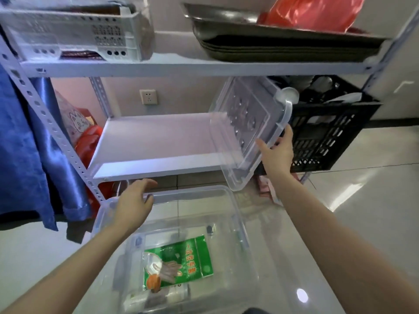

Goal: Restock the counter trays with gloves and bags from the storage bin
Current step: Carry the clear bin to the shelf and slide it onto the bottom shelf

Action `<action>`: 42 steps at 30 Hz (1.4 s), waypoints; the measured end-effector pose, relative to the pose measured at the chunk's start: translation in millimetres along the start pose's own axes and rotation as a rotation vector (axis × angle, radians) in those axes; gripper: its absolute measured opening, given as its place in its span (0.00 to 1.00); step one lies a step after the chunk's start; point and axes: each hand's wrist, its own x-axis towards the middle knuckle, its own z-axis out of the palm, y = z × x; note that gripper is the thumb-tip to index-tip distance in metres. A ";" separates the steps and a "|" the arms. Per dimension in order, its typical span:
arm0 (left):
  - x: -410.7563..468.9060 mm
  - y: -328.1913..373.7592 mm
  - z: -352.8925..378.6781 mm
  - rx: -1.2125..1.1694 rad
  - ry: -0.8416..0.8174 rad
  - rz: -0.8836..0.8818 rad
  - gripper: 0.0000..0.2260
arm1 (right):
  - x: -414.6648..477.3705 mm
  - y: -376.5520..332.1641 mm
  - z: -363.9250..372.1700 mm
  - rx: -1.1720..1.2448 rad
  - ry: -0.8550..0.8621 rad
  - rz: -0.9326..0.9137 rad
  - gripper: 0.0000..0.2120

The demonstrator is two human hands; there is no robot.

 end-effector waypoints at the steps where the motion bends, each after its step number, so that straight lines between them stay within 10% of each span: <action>1: 6.4 17.4 0.4 -0.007 -0.016 0.054 0.16 | 5.9 -11.9 0.4 -0.005 0.002 0.006 0.33; 8: 33.7 120.1 -5.5 -0.085 -0.046 0.339 0.17 | -13.9 -29.9 -13.4 -0.094 -0.024 0.035 0.10; 23: 13.5 211.4 -15.1 0.258 0.121 0.672 0.36 | -125.7 9.2 -175.5 -0.178 -0.250 -0.192 0.17; 33: -4.3 192.2 -40.9 0.501 0.143 0.811 0.20 | -136.0 10.1 -190.0 -0.202 -0.355 -0.257 0.06; 42: -78.0 96.5 -34.3 0.499 0.287 0.879 0.10 | -98.0 20.6 -145.5 0.371 -0.470 0.521 0.15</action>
